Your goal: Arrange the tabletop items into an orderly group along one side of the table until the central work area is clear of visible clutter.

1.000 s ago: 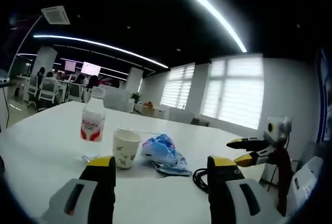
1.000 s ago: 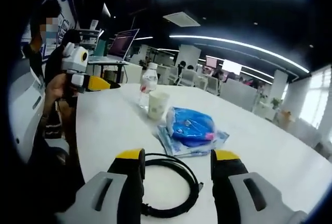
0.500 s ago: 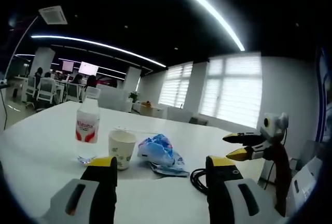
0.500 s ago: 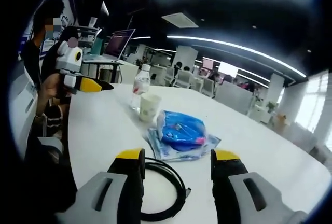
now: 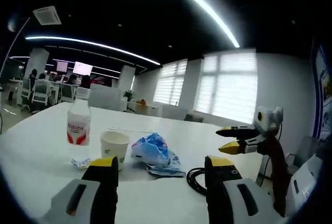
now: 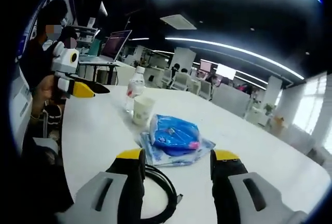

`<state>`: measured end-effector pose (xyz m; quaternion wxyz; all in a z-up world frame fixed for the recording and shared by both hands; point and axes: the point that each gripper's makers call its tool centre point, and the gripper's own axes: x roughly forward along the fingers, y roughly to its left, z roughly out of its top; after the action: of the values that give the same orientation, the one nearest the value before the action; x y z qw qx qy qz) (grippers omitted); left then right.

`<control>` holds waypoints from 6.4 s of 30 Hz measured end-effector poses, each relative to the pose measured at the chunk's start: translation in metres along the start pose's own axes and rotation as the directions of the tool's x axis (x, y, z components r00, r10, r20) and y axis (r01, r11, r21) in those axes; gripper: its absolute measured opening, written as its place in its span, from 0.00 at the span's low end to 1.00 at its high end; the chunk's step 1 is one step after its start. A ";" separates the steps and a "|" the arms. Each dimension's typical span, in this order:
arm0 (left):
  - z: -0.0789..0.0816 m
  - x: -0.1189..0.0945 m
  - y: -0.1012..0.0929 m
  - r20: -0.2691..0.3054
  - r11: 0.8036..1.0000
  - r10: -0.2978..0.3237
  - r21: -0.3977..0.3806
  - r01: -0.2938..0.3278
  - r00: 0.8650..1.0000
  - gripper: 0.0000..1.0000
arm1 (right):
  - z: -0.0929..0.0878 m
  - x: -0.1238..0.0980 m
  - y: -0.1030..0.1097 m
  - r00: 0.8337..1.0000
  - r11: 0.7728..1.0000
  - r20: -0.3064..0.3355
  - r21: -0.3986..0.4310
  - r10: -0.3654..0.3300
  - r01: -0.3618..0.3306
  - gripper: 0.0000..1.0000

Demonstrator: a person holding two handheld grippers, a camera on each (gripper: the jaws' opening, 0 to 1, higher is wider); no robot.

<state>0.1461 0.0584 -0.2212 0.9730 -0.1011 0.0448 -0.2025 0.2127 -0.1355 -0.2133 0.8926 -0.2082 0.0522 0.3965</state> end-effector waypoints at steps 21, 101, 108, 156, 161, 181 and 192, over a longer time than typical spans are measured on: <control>-0.001 0.010 -0.001 -0.021 0.999 0.012 -0.030 -0.013 1.000 0.65 | 0.005 0.016 -0.016 0.999 1.000 0.043 0.013 -0.005 0.005 0.48; -0.037 0.090 -0.016 -0.156 1.000 0.007 -0.011 -0.009 0.988 0.55 | -0.014 0.073 -0.037 0.999 0.996 0.038 0.091 -0.003 -0.001 0.47; -0.039 0.093 -0.017 -0.155 1.000 -0.001 0.000 0.001 0.988 0.56 | -0.015 0.077 -0.038 0.999 0.994 0.042 0.110 0.002 -0.006 0.47; -0.043 0.122 -0.007 -0.222 0.998 0.042 -0.032 -0.050 0.974 0.51 | -0.036 0.109 -0.041 0.990 0.984 -0.104 0.159 0.096 -0.078 0.45; -0.047 0.124 -0.005 -0.235 0.998 0.053 -0.031 -0.062 0.970 0.51 | -0.038 0.113 -0.042 0.989 0.981 -0.113 0.177 0.101 -0.080 0.40; -0.054 0.132 -0.001 -0.249 0.991 0.085 -0.075 -0.107 0.965 0.47 | -0.040 0.137 -0.048 0.976 0.976 -0.169 0.192 0.137 -0.104 0.38; -0.052 0.136 0.003 -0.240 0.990 0.099 -0.077 -0.120 0.966 0.44 | -0.046 0.157 -0.053 0.981 0.977 -0.153 0.194 0.118 -0.088 0.38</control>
<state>0.2650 -0.0035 -0.2790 0.9649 -0.1176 0.1747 -0.1568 0.3617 -0.0790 -0.2780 0.8790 -0.1525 0.1728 0.4174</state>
